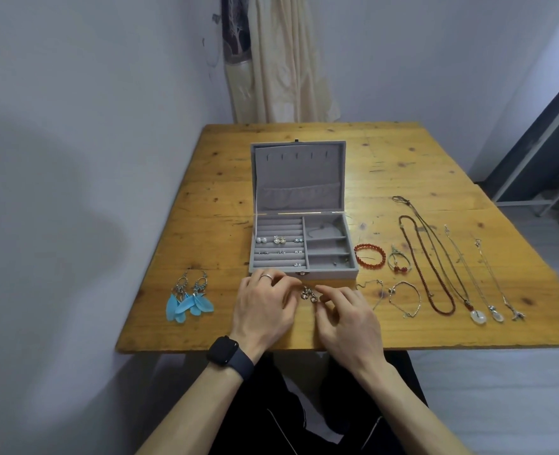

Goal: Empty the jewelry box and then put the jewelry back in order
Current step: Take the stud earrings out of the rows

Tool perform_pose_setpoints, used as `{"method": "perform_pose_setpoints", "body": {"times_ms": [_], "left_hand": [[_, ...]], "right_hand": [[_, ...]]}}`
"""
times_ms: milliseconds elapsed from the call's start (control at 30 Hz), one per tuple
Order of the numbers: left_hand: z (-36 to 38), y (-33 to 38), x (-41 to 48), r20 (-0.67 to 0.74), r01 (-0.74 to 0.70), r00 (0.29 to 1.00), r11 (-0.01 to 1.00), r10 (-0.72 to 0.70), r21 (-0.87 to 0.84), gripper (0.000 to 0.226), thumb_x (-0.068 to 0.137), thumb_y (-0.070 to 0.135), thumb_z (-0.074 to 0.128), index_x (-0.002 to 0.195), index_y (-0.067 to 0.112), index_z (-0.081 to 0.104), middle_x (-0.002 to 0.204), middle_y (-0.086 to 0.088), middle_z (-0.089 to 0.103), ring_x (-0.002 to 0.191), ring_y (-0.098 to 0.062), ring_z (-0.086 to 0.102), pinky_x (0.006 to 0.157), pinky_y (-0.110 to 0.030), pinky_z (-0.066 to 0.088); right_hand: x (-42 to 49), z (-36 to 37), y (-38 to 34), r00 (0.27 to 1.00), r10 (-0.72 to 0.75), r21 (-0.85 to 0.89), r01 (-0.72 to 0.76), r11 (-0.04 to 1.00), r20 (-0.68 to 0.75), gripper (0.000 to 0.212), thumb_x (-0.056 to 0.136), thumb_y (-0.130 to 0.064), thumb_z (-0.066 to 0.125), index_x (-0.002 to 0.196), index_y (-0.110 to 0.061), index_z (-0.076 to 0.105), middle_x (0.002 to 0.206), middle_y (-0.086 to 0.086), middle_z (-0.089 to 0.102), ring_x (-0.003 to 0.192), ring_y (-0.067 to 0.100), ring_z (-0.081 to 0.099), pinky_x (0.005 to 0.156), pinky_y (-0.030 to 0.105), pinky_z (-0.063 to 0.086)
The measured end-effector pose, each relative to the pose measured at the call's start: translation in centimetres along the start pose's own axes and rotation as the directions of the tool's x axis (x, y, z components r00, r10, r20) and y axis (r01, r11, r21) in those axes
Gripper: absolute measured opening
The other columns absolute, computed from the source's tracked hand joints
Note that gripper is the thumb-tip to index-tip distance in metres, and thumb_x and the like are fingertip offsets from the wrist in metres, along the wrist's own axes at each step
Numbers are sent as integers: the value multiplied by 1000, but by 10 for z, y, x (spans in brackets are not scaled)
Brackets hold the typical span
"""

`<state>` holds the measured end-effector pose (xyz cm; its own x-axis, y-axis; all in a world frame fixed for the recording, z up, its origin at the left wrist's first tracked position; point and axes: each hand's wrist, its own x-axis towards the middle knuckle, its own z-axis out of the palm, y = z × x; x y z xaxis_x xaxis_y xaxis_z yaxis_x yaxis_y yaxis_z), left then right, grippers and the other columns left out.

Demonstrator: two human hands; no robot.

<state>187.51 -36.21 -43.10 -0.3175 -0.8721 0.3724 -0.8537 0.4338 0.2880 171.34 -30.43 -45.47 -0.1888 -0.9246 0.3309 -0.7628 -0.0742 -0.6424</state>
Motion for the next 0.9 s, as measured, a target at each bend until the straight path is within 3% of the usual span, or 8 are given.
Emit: {"method": "perform_pose_setpoints", "body": {"times_ms": [233,367,467,733,900], "left_hand": [[-24,-28,22,-47,46,998,999,-45,23,20,85,27,66,104,32,72,101,10,65,95,-10,55,76,-27,37],[-32,-45,52,-18,139,990,990,-138,23,21,89,31,63,109,35,68,106,10,63,99,-11,54,77,-30,42],[-33,-56,72,44,205,977,977,-207,56,24,94,38,58,117,38,65,120,9,58,110,-11,50,86,-28,41],[-28,-62,97,154,178,966,968,-206,179,31,97,48,49,123,41,65,141,8,46,128,-14,39,101,-35,38],[-25,-63,99,140,161,972,972,-186,173,29,98,43,51,120,36,68,141,8,47,129,-15,39,101,-35,40]], "right_hand": [[26,-10,-14,999,-35,50,34,998,14,28,89,-23,68,117,-26,69,102,-14,66,90,4,56,79,24,51],[66,-10,-29,997,-67,-17,67,998,42,27,92,-32,65,119,-28,68,108,-13,63,96,3,54,82,21,49],[96,-2,-41,992,-97,-97,104,990,80,27,94,-38,61,120,-31,68,110,-12,64,98,5,50,80,17,41],[148,33,-60,957,-130,-260,198,945,258,32,96,-49,55,123,-37,65,123,-11,58,114,13,45,89,29,46],[157,50,-55,937,-160,-306,258,917,311,30,97,-50,51,117,-41,70,118,-11,61,112,17,45,84,34,47]]}}
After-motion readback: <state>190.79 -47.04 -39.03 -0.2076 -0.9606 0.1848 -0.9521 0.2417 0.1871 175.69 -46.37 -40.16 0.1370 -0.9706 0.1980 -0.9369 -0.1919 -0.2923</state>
